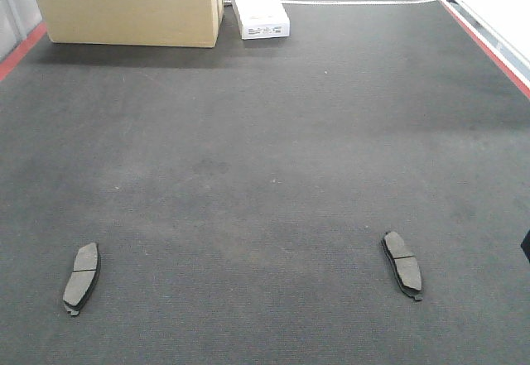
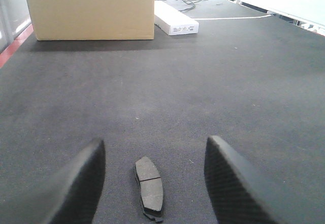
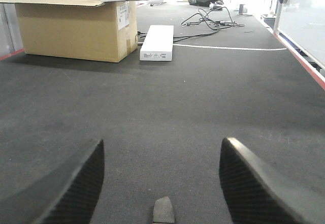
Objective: Move and align brake pads A on conveyor
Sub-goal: 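Back the base away from the conveyor belt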
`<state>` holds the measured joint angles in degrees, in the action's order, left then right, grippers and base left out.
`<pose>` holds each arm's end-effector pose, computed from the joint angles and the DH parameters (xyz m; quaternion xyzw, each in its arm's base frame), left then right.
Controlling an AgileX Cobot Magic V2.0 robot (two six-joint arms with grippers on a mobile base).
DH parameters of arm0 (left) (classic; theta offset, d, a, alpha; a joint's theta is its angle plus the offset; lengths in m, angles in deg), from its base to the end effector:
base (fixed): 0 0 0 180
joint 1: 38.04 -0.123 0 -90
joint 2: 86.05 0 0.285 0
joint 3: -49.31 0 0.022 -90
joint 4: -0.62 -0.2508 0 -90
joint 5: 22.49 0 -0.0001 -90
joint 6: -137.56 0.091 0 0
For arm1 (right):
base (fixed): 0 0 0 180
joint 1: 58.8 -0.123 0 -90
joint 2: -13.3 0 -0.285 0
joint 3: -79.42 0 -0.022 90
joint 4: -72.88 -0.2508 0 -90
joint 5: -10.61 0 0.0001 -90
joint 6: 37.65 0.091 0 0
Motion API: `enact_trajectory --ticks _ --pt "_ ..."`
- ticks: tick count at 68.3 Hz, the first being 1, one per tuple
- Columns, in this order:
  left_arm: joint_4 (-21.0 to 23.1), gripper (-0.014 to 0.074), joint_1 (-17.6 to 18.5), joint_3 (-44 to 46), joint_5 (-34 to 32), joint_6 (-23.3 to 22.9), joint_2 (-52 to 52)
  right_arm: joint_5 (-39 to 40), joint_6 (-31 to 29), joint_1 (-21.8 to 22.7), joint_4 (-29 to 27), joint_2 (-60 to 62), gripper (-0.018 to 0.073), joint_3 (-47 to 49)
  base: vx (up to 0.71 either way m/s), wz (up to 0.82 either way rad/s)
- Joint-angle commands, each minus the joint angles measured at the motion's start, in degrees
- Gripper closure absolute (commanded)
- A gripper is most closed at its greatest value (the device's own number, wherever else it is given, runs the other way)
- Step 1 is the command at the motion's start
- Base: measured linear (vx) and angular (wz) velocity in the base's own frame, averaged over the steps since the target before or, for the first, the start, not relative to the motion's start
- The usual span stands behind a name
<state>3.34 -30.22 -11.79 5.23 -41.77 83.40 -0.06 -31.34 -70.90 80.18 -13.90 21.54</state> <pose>0.0400 -0.0075 0.2602 0.0476 0.7609 -0.0623 0.6442 0.0836 0.0157 0.2876 -0.0758 0.7373 0.0570 0.6689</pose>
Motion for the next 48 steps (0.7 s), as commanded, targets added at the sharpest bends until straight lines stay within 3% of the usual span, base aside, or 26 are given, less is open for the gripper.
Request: enact_trajectory --ticks 1,26,48 --pt "0.4 0.0190 0.3 1.3 -4.4 0.0 -0.8 4.5 -0.5 0.0 0.6 -0.3 0.0088 1.7 0.00 0.00" --pt "0.4 0.0190 0.3 1.3 -4.4 0.0 -0.9 4.5 -0.5 0.0 0.6 -0.5 0.0088 1.7 -0.05 0.01" --pt "0.4 0.0190 0.2 1.3 -4.4 0.0 -0.9 4.5 -0.5 0.0 0.6 -0.5 0.0088 1.7 -0.32 0.00"
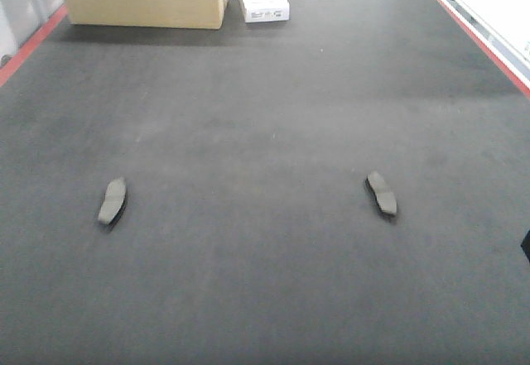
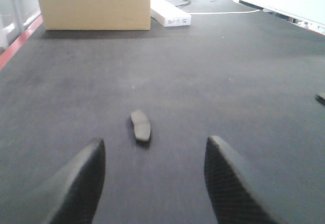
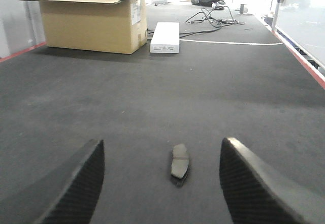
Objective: Move and align brake pads A on conveyor
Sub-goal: 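Back the base away from the conveyor belt, then turn the base away from the conveyor toward the yellow line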
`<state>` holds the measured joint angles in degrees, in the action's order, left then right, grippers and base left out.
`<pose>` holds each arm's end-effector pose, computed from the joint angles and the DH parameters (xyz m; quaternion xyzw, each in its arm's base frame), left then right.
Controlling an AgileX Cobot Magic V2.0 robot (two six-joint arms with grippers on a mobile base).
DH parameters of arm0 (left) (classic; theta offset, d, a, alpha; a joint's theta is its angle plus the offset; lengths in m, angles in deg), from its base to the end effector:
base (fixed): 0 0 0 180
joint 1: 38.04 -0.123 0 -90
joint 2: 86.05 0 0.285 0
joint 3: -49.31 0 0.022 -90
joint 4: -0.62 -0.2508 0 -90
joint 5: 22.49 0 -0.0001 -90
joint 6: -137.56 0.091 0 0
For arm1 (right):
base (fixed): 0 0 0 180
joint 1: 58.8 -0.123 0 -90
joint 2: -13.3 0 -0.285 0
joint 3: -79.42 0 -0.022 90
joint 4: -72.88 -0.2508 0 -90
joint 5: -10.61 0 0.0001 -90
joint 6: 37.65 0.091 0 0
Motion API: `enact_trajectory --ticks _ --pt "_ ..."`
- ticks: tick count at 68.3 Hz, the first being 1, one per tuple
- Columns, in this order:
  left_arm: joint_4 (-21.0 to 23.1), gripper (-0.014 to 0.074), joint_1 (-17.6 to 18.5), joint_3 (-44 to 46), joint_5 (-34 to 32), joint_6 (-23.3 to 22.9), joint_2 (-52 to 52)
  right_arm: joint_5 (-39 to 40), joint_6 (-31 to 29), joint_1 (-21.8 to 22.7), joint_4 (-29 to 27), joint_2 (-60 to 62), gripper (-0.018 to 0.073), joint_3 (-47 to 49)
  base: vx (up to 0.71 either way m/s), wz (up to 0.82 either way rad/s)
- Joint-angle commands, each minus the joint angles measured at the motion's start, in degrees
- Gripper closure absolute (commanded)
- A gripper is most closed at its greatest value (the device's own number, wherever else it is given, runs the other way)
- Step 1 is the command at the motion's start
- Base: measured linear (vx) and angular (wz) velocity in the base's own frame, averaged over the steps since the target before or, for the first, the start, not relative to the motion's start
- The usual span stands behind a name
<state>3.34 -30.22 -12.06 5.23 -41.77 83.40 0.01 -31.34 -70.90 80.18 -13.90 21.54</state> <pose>0.0404 -0.0076 0.2586 0.0476 0.7624 -0.0622 0.6424 0.0836 0.0157 0.2877 -0.0758 0.7369 0.0571 0.6693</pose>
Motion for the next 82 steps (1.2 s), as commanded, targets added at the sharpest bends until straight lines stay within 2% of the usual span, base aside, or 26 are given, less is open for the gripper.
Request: enact_trajectory --ticks 1,54,82 --pt "0.4 0.0190 0.2 1.6 -4.4 0.0 -0.9 4.5 -0.5 0.0 0.6 -0.5 0.0088 1.7 -0.40 0.09" --pt "0.4 0.0190 0.2 1.6 -4.4 0.0 -0.9 4.5 -0.5 0.0 0.6 -0.6 0.0088 1.7 -0.41 0.08" --pt "0.4 0.0190 0.2 1.6 -4.0 0.0 -0.8 4.2 -0.5 0.0 0.5 -0.5 0.0088 1.7 -0.27 -0.12"
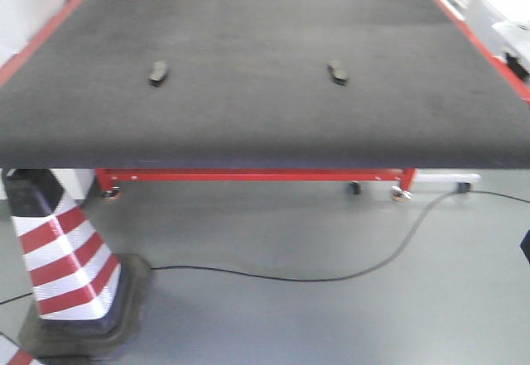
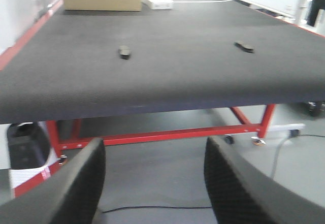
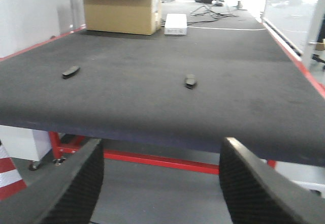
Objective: Move and align brake pads A on conveyor
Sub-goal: 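Turn the base away from the conveyor toward the yellow line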
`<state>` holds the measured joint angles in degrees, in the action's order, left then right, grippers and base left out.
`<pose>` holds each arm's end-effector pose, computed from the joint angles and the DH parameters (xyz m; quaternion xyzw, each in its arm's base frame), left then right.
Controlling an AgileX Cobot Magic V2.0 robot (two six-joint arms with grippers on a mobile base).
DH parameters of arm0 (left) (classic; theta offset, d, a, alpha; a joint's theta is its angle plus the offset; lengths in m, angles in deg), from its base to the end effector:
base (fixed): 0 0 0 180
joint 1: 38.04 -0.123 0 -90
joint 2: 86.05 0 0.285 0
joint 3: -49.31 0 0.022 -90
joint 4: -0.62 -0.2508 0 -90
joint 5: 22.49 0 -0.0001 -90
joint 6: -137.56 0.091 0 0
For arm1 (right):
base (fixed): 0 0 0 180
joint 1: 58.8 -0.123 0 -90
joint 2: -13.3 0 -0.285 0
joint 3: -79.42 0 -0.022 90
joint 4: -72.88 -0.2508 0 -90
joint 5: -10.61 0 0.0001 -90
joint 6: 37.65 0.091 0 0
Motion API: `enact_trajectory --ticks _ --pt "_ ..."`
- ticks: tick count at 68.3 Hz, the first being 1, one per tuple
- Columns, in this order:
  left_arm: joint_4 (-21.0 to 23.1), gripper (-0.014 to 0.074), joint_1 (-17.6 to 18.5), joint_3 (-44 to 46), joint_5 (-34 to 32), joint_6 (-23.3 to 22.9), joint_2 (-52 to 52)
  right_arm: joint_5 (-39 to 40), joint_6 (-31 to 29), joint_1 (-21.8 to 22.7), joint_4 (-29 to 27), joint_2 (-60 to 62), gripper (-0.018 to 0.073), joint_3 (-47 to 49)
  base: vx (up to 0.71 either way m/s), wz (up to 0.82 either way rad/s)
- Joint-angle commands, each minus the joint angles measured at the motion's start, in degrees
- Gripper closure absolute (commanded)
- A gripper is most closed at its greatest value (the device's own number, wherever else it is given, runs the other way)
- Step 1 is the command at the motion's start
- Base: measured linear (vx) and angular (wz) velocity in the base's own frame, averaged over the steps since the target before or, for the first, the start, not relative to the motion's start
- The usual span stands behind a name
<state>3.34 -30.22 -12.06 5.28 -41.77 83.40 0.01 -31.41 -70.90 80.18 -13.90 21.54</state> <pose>0.0404 -0.0076 0.2586 0.0477 0.7627 -0.0622 0.6420 0.0836 0.0157 0.2877 -0.0763 0.7368 0.0567 0.6694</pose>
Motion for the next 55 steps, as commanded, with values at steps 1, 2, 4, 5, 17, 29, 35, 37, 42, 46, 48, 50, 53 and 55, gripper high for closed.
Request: enact_trajectory --ticks 1,2,4,5,17,29,35,37,42,46,48,50,53,55 --pt "0.4 0.0190 0.2 1.6 -4.0 0.0 -0.8 4.2 -0.4 0.0 0.5 -0.5 0.0088 1.7 -0.21 -0.35" --pt "0.4 0.0190 0.2 1.6 -4.0 0.0 -0.8 4.2 -0.4 0.0 0.5 -0.5 0.0088 1.7 -0.21 -0.39" --pt "0.4 0.0190 0.1 1.6 -4.0 0.0 -0.8 4.2 -0.4 0.0 0.5 -0.5 0.0088 1.7 -0.21 -0.41" --pt "0.4 0.0190 0.1 1.6 -4.0 0.0 -0.8 4.2 -0.4 0.0 0.5 -0.5 0.0088 1.7 -0.20 -0.45" --pt "0.4 0.0190 0.0 1.6 -4.0 0.0 -0.8 4.2 -0.4 0.0 0.5 -0.5 0.0088 1.7 -0.19 -0.62" --pt "0.4 0.0190 0.0 1.6 -4.0 0.0 -0.8 4.2 -0.4 0.0 0.5 -0.5 0.0088 1.7 -0.19 -0.81" --pt "0.4 0.0190 0.0 1.6 -4.0 0.0 -0.8 4.2 -0.4 0.0 0.5 -0.5 0.0088 1.7 -0.18 -0.85" --pt "0.4 0.0190 0.0 1.6 -4.0 0.0 -0.8 4.2 -0.4 0.0 0.5 -0.5 0.0088 1.7 -0.18 -0.84" --pt "0.4 0.0190 0.0 1.6 -4.0 0.0 -0.8 4.2 -0.4 0.0 0.5 -0.5 0.0088 1.7 -0.17 -0.82" --pt "0.4 0.0190 0.0 1.6 -4.0 0.0 -0.8 4.2 -0.4 0.0 0.5 -0.5 0.0088 1.7 -0.16 -0.80" --pt "0.4 0.0190 0.0 1.6 -4.0 0.0 -0.8 4.2 -0.4 0.0 0.5 -0.5 0.0088 1.7 -0.15 -0.78" --pt "0.4 0.0190 0.0 1.6 -4.0 0.0 -0.8 4.2 -0.4 0.0 0.5 -0.5 0.0088 1.7 -0.14 -0.77" --pt "0.4 0.0190 0.0 1.6 -4.0 0.0 -0.8 4.2 -0.4 0.0 0.5 -0.5 0.0088 1.7 -0.13 -0.77" --pt "0.4 0.0190 0.0 1.6 -4.0 0.0 -0.8 4.2 -0.4 0.0 0.5 -0.5 0.0088 1.7 -0.12 -0.77"
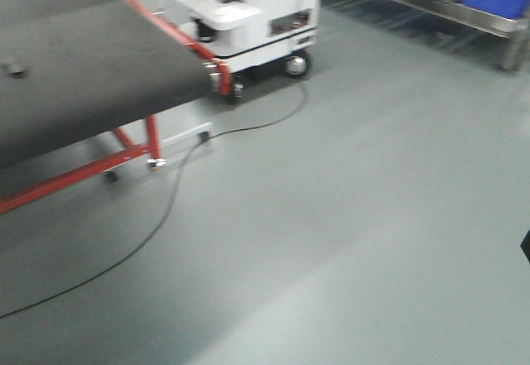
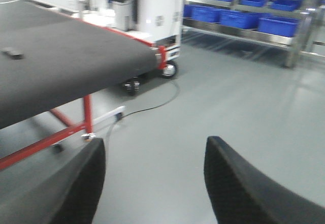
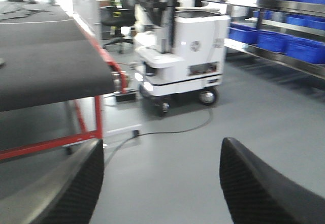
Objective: Move and align brake pads A on conveyor
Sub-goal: 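Turn the base away from the conveyor toward the yellow line, then drive forward along the yellow floor line past the green sign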
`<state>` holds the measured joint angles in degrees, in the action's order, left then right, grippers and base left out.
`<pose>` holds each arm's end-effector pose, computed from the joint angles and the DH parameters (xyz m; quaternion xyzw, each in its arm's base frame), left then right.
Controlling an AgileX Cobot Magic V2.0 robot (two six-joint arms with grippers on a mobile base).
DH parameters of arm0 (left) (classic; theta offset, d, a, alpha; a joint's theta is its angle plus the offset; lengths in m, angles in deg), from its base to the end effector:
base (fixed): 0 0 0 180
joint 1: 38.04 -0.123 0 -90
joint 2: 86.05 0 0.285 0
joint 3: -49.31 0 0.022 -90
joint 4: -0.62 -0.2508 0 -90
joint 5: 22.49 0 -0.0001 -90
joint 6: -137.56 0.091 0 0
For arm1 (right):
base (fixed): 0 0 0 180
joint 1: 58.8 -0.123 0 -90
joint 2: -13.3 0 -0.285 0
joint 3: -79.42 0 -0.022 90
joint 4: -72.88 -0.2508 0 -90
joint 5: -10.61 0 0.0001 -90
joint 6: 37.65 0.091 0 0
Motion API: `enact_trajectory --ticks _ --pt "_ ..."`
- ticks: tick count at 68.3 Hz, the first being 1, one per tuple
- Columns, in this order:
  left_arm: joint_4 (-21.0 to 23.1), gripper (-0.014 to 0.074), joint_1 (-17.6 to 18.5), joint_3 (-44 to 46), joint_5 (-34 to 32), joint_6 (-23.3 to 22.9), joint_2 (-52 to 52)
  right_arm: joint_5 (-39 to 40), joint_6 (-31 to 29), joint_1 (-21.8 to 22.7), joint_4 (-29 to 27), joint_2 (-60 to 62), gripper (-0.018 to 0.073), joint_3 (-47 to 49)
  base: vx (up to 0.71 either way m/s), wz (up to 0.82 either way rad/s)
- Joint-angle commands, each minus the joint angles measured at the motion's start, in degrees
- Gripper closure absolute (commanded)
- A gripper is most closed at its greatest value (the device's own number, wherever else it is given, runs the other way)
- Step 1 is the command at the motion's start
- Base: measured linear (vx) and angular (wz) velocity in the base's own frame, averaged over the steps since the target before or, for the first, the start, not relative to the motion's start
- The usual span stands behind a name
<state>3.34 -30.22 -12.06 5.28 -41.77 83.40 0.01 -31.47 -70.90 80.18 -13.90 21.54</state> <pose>0.0404 -0.0076 0.2586 0.0477 0.7627 -0.0622 0.6420 0.0836 0.0157 0.2877 -0.0767 0.7368 0.0564 0.6694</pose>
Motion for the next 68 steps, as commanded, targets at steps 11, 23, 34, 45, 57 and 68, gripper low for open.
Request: enact_trajectory --ticks 11,23,34,45,57,68 --pt "0.4 0.0190 0.0 1.6 -4.0 0.0 -0.8 4.2 -0.4 0.0 0.5 -0.5 0.0088 1.7 -0.11 -0.79" --pt "0.4 0.0190 0.0 1.6 -4.0 0.0 -0.8 4.2 -0.4 0.0 0.5 -0.5 0.0088 1.7 -0.10 -0.86" --pt "0.4 0.0190 0.0 1.6 -4.0 0.0 -0.8 4.2 -0.4 0.0 0.5 -0.5 0.0088 1.7 -0.09 -0.91" --pt "0.4 0.0190 0.0 1.6 -4.0 0.0 -0.8 4.2 -0.4 0.0 0.5 -0.5 0.0088 1.7 -0.09 -0.94" --pt "0.4 0.0190 0.0 1.6 -4.0 0.0 -0.8 4.2 -0.4 0.0 0.5 -0.5 0.0088 1.7 -0.08 -0.92" --pt "0.4 0.0190 0.0 1.6 -4.0 0.0 -0.8 4.2 -0.4 0.0 0.5 -0.5 0.0088 1.7 -0.07 -0.90"
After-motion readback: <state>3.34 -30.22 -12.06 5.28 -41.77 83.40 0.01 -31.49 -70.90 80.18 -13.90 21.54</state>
